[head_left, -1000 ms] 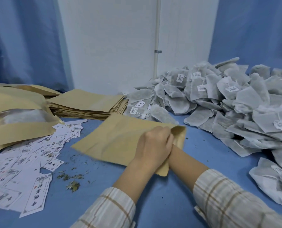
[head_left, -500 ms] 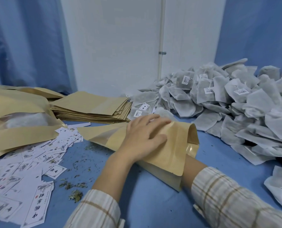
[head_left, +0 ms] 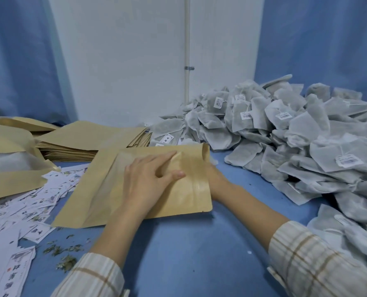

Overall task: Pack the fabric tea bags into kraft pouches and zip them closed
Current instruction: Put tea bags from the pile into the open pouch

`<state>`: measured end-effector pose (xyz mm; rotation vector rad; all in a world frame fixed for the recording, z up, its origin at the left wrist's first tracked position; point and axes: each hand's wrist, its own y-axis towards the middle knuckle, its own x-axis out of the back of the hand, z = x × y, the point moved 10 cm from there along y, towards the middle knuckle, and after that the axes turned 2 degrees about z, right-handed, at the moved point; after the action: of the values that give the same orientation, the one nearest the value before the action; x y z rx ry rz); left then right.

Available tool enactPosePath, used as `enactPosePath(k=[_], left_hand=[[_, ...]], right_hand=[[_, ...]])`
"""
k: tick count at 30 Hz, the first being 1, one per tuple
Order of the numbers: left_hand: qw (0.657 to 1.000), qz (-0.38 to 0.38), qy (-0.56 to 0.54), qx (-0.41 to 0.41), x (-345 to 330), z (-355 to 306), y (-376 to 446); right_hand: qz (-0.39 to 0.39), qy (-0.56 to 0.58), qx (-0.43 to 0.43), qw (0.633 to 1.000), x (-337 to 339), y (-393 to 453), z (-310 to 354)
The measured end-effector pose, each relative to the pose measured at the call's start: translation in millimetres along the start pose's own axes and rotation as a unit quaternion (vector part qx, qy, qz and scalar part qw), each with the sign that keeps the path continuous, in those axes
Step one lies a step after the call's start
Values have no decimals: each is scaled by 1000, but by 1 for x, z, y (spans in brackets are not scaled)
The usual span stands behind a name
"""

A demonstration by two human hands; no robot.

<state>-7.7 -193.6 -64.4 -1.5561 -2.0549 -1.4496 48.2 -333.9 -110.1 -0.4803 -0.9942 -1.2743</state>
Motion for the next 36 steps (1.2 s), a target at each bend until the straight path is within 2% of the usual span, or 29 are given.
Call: enactPosePath(k=[3, 6, 8, 10, 17, 21, 22, 24, 26, 27, 29, 31, 32, 34, 36], left_hand=[[999, -12, -18, 25, -14, -6, 2], [996, -34, -41, 67, -27, -2, 9], [994, -45, -56, 88, -37, 0, 16], [992, -51, -59, 99, -48, 1, 22], [991, -60, -68, 95, -74, 4, 40], [992, -68, -70, 83, -75, 7, 41], [992, -71, -70, 81, -74, 9, 41], [991, -79, -72, 84, -70, 11, 41], [988, -91, -81, 90, -64, 13, 41], [988, -95, -85, 92, -62, 13, 41], [987, -99, -86, 93, -58, 12, 42], [986, -105, -85, 93, -54, 11, 42], [986, -109, -86, 92, -52, 10, 42], [985, -118, -93, 91, -48, 8, 43], [983, -122, -106, 91, -47, 7, 43]], right_hand=[[-52, -62, 3, 997, 34, -17, -34], [-112, -68, -63, 989, 63, -34, -87], [-119, -104, -118, 980, 68, -34, -125], [-112, -154, -137, 972, 67, -28, -146], [-159, -296, -97, 937, 67, 13, -151], [-162, -344, -131, 916, 68, 30, -169], [-180, -335, -131, 915, 73, 30, -168], [-302, -212, -133, 920, 101, 14, -159], [-429, 1, -169, 888, 126, -7, -164], [-459, 110, -191, 861, 127, -14, -169], [-427, 359, -211, 802, 106, -8, -173], [-301, 576, -187, 736, 69, 10, -149], [-231, 613, -173, 735, 53, 18, -132], [-119, 573, -153, 796, 31, 27, -102], [-48, 454, -141, 878, 17, 31, -83]])
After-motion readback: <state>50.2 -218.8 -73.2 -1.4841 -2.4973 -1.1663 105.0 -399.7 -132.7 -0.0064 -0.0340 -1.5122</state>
